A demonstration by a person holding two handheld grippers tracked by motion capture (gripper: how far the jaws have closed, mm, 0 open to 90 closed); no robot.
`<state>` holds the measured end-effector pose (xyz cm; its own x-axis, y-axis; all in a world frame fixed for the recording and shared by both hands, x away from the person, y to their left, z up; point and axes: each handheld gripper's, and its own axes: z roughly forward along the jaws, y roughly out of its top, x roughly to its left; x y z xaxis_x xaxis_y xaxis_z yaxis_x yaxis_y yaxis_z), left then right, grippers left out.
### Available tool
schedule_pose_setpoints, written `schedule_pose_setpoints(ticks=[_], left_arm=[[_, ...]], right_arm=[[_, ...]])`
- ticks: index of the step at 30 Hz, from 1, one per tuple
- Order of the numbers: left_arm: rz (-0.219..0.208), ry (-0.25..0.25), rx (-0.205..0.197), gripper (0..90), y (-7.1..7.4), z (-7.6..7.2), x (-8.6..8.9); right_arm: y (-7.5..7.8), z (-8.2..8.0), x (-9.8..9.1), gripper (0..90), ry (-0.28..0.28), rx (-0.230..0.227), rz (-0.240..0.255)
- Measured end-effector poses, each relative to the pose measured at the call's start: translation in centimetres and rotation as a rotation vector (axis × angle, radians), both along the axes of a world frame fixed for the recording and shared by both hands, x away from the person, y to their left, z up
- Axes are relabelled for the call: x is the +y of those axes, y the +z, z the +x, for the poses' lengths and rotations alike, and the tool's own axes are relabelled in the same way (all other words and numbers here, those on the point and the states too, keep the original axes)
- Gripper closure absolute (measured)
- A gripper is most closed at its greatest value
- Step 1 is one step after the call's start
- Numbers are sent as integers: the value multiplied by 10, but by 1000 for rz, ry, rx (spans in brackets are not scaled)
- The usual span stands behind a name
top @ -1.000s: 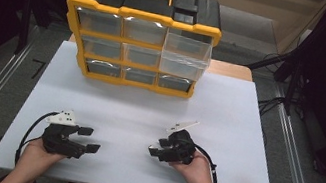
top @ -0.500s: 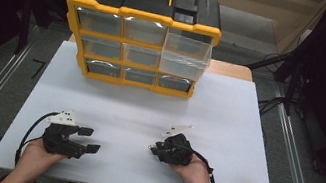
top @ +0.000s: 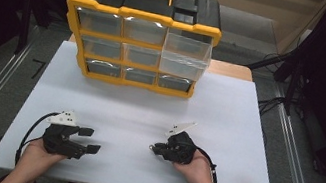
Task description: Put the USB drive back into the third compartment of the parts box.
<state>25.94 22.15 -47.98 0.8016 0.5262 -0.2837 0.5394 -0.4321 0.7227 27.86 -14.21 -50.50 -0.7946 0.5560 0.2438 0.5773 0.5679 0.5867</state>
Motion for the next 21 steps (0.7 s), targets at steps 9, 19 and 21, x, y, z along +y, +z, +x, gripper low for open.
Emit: schedule_pose_setpoints(ticks=[9,19,21], left_arm=[[-1,-2,0,306,0,0,0],[2,-3,1,305,0,0,0],[5,-3,1,306,0,0,0]], right_arm=[[9,6,-5,767,71,37,-7],[19,20,-12,767,189,46,-2],[21,23,-12,767,214,44,9]])
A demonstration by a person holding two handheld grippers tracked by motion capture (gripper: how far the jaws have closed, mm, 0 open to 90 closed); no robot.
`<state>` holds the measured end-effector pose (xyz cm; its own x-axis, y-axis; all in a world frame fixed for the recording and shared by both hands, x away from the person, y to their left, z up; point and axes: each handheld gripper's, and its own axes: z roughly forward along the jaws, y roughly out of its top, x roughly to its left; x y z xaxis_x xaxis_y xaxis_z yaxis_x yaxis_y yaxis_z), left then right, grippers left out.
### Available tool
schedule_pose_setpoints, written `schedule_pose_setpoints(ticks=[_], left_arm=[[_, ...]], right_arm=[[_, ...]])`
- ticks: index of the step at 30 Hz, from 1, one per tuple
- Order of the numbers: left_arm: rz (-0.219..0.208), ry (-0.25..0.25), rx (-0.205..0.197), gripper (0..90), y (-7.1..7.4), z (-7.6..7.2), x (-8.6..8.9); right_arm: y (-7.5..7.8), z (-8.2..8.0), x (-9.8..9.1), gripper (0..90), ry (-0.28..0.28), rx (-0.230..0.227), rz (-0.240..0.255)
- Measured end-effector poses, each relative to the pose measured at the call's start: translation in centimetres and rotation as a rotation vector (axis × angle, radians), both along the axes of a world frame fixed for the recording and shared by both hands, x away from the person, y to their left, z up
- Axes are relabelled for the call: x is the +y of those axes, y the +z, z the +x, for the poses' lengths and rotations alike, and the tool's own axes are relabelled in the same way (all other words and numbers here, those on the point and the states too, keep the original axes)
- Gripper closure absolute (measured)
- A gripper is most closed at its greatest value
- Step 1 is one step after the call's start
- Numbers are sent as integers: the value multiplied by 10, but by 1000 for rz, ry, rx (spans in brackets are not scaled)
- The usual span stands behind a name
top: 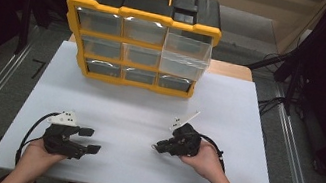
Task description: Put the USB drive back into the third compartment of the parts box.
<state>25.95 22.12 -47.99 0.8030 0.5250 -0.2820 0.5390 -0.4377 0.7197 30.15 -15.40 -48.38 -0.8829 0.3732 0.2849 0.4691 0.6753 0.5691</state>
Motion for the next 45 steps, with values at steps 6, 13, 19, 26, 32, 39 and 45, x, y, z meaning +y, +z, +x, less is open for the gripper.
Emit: schedule_pose_setpoints(ticks=[6,13,19,26,32,39,45], left_arm=[[0,-3,-1,306,0,0,-1],[-2,4,-2,305,0,1,1],[-5,17,-3,305,0,1,2],[3,13,-2,306,0,1,1],[0,10,-1,306,0,1,1],[-3,9,-1,305,0,1,1],[0,8,-4,305,0,1,1]], right_arm=[[5,8,0,767,33,6,-1],[8,18,4,767,62,14,8],[16,20,9,767,82,14,2],[27,19,15,767,95,-2,-47],[41,22,20,767,113,-11,-67],[53,22,23,767,122,-17,-63],[64,20,25,767,137,-35,-80]])
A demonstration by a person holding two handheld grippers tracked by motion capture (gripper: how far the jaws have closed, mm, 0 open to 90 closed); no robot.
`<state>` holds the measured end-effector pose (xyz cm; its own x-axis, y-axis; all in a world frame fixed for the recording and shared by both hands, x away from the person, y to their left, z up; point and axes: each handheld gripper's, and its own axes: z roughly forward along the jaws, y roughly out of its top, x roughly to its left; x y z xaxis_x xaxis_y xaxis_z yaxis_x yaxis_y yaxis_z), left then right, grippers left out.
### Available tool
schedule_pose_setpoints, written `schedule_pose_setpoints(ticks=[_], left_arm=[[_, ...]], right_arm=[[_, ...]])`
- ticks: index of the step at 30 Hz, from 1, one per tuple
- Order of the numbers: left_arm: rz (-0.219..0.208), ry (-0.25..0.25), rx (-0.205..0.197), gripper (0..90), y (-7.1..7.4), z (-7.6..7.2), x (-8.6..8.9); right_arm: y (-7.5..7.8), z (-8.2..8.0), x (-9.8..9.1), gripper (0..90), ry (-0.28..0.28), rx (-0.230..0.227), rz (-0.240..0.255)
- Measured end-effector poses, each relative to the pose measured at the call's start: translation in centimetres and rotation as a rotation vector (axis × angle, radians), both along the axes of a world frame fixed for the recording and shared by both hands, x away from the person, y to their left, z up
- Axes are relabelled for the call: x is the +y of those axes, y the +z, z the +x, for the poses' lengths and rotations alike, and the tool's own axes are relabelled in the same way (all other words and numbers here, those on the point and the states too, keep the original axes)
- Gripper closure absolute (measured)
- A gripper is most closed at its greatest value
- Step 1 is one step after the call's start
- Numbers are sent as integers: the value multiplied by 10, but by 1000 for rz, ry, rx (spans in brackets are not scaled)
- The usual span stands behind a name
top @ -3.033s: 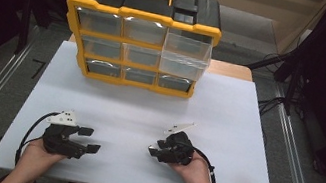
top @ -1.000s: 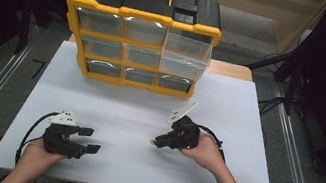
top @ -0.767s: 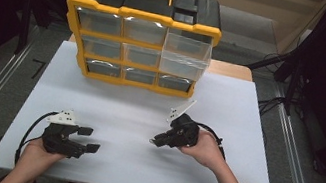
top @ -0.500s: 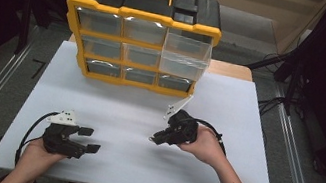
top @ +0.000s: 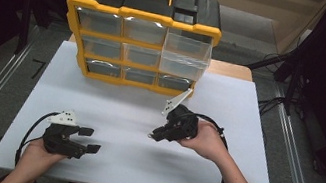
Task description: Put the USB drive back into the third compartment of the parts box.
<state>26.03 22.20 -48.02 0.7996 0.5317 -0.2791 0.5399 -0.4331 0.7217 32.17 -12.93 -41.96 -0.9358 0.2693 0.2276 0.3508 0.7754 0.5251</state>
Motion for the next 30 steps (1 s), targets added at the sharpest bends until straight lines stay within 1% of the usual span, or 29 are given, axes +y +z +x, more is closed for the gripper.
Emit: schedule_pose_setpoints(ticks=[1,3,4,5,6,7,8,9,11,16,21,23,24,26,28,29,30], left_arm=[[0,-2,-1,306,0,0,0],[-1,-2,0,305,0,0,0],[-2,-2,0,305,0,0,0],[-2,-2,0,305,0,0,0],[-4,0,-1,306,0,0,0],[-5,-3,-1,306,0,0,0],[-2,-6,0,305,0,0,0],[-2,-6,0,306,0,0,0],[-6,-4,-1,306,0,0,-1],[-3,-5,1,306,0,0,0],[-4,-5,1,305,0,0,0],[-5,-4,2,305,0,0,0],[-9,-1,1,306,0,0,0],[-15,1,4,306,0,0,0],[-15,0,9,305,0,1,1],[-18,5,9,305,0,0,1],[-13,14,4,305,0,0,1]], right_arm=[[7,-1,0,767,-7,0,3],[9,-1,0,767,-3,-5,6],[15,-2,0,767,4,1,14],[15,-2,0,767,4,1,14],[20,-3,1,767,10,-4,20],[20,-3,1,767,10,-4,20],[25,-3,2,767,15,-7,18],[25,-3,2,767,15,-7,18],[30,-3,3,767,15,-5,13],[38,-1,3,767,11,-1,29],[52,-1,0,767,6,-13,25],[56,-1,-1,767,3,-27,18],[61,0,-2,767,13,-33,27],[65,1,-3,767,7,-35,23],[68,3,-4,767,10,-29,43],[68,3,-4,767,10,-29,43],[70,5,-4,767,8,-26,40]])
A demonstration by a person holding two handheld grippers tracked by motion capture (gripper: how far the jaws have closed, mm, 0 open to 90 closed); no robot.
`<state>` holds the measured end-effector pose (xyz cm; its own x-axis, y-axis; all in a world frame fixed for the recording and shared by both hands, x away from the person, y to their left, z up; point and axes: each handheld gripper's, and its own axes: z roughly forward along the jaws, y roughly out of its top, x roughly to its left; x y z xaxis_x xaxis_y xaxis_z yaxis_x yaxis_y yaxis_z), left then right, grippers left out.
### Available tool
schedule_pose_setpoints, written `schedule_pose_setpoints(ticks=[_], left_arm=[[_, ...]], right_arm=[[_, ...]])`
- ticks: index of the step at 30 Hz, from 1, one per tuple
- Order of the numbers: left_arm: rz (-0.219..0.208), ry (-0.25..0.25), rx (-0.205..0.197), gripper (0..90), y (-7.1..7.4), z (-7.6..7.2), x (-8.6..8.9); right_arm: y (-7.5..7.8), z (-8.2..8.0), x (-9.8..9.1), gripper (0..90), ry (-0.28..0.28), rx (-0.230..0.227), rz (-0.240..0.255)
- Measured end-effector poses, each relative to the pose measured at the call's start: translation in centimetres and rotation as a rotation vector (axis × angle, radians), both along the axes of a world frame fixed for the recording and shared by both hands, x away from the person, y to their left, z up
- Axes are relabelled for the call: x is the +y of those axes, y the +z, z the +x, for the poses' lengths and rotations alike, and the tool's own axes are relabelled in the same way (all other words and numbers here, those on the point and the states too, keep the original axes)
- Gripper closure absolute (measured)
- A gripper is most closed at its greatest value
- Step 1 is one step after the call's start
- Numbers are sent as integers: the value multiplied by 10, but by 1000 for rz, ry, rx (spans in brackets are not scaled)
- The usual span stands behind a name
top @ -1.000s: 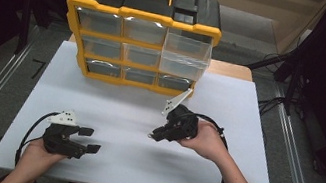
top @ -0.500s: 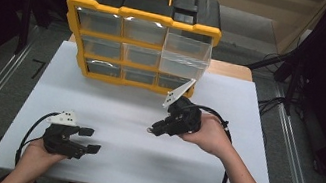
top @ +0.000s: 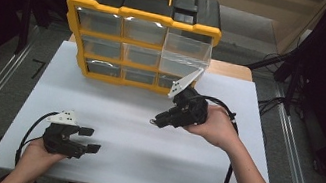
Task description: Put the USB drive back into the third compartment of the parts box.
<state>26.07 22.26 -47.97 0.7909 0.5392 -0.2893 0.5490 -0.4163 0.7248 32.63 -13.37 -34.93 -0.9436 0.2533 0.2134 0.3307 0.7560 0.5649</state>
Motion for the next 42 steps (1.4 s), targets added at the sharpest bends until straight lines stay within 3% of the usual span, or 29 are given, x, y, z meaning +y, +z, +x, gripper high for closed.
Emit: schedule_pose_setpoints(ticks=[24,42], left_arm=[[-2,0,4,306,0,0,-1],[-2,-5,9,306,0,0,-1]], right_arm=[[55,11,-5,767,10,11,7],[102,28,-11,767,-30,1,34]])
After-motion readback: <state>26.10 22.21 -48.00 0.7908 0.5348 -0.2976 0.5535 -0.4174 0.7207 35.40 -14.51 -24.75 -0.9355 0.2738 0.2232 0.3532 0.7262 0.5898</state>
